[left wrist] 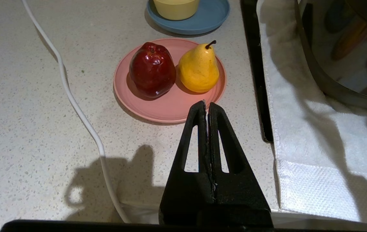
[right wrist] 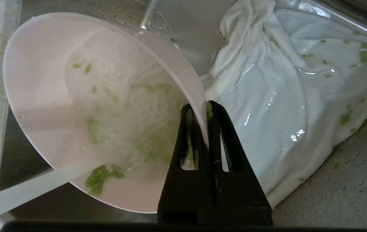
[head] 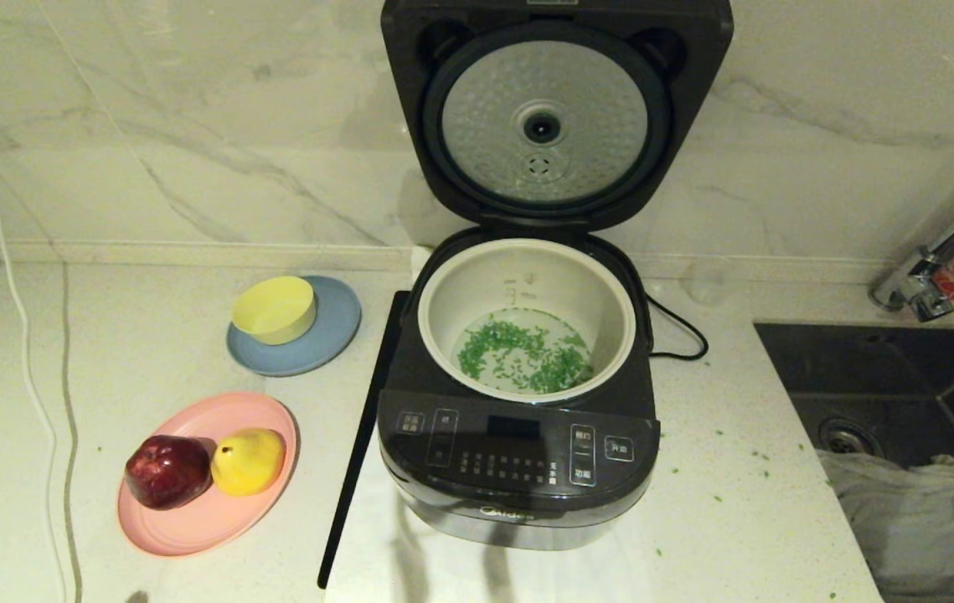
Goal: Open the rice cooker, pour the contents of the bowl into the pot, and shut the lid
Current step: Fill a bowl with water from the tap
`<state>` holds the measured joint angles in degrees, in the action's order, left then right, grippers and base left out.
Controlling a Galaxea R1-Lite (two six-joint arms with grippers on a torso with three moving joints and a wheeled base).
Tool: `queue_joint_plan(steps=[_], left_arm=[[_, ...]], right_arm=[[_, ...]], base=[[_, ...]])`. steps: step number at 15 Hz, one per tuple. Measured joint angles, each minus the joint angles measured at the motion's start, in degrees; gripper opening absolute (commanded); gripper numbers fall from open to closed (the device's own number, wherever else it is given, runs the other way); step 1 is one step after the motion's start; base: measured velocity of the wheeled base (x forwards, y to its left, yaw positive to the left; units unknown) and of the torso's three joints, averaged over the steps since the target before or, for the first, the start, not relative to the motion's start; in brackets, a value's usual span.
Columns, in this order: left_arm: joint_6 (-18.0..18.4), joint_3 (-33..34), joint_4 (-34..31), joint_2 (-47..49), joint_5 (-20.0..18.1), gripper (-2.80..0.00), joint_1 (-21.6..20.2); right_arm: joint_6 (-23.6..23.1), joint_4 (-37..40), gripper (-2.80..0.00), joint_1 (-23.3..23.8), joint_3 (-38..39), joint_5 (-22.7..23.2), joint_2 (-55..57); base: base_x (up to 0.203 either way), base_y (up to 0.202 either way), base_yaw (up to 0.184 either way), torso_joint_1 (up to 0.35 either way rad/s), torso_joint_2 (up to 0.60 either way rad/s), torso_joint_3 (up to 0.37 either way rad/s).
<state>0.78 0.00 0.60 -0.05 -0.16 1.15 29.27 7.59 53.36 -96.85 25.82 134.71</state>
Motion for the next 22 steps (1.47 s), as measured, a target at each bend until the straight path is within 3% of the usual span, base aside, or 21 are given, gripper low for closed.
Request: queue_joint_plan(steps=[8,13,18,22], left_arm=[[-0.01,0.0,0.0,0.0,-0.02,-2.8,0.0],[-0.01,0.0,0.0,0.0,-0.02,-2.8,0.0],[0.02,0.0,0.0,0.0,-0.02,-2.8,0.0],[0.03,0.0,0.01,0.0,-0.02,-2.8,0.0]], right_arm=[[0.02,0.93,-2.8,0.5,1.11,0.22,-0.73],[-1.08,8.38,-2.8,0.55,4.49,2.52,-4.4],[-6.93,20.17,-2.8,0.3,5.61,4.22,-8.71],[-9.63,21.14,-2.8,-0.79,11.15,4.28,-13.89]], base=[[0.0,0.0,0.0,0.0,0.0,0.0],[0.0,0.0,0.0,0.0,0.0,0.0],[0.0,0.0,0.0,0.0,0.0,0.0],[0.0,0.0,0.0,0.0,0.0,0.0]])
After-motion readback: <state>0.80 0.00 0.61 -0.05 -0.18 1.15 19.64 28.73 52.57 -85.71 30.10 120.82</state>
